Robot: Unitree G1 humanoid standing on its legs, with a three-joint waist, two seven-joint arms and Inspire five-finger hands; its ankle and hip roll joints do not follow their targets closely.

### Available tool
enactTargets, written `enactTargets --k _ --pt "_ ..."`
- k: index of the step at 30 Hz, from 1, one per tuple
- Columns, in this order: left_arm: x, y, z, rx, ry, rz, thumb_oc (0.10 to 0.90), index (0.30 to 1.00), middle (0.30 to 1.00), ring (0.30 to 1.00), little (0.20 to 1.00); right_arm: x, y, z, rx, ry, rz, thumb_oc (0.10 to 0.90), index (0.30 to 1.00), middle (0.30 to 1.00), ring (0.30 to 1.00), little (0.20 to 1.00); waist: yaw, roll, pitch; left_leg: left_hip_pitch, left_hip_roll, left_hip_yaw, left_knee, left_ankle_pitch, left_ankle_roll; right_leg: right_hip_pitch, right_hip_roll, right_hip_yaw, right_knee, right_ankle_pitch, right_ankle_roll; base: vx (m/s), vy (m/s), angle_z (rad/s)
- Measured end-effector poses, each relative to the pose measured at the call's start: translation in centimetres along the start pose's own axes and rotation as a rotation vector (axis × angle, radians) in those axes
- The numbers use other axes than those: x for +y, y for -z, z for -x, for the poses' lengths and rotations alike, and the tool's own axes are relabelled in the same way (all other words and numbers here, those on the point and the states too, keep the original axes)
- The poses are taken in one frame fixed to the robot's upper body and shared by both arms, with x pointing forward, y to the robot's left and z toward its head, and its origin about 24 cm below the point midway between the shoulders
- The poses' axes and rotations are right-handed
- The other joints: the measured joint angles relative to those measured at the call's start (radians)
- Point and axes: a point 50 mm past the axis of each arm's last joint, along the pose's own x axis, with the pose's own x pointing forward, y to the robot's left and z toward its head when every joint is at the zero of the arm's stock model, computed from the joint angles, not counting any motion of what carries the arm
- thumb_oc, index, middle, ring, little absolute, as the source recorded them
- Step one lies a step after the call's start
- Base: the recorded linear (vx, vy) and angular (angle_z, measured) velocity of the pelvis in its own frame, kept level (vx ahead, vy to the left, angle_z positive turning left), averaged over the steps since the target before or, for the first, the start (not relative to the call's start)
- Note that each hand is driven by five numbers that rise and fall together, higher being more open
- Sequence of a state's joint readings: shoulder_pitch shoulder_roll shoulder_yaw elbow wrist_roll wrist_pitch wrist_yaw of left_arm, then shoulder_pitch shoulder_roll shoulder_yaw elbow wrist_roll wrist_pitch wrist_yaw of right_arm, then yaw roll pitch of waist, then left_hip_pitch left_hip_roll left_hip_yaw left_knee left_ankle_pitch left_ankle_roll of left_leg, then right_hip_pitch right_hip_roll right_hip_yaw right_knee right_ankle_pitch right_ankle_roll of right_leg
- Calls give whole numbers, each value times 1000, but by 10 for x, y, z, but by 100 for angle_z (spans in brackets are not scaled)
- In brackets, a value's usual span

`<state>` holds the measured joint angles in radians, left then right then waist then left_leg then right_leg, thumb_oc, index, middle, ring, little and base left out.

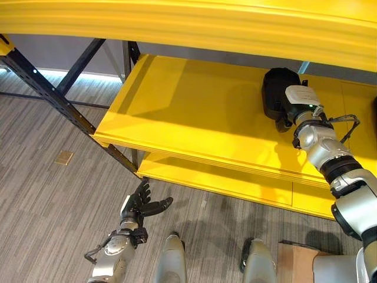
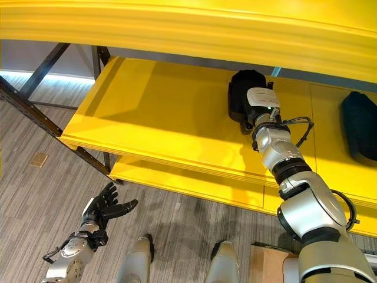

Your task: Move parts from the plastic box to the shelf.

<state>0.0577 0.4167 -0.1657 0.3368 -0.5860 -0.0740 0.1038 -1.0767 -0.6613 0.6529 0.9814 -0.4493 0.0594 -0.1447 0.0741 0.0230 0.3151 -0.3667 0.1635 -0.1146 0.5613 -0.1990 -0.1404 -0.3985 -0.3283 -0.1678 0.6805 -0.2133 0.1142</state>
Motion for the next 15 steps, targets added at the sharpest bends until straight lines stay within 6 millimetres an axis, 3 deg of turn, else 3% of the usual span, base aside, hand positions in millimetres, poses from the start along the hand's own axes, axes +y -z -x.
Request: enactTargets --k 15 --pt "0 -1 0 -2 -14 0 900 1000 1000 1000 1000 15 10 2 70 -27 -1 400 300 300 300 300 -19 1 2 -3 -1 3 10 -2 2 -12 1 11 9 0 0 -2 0 -1"
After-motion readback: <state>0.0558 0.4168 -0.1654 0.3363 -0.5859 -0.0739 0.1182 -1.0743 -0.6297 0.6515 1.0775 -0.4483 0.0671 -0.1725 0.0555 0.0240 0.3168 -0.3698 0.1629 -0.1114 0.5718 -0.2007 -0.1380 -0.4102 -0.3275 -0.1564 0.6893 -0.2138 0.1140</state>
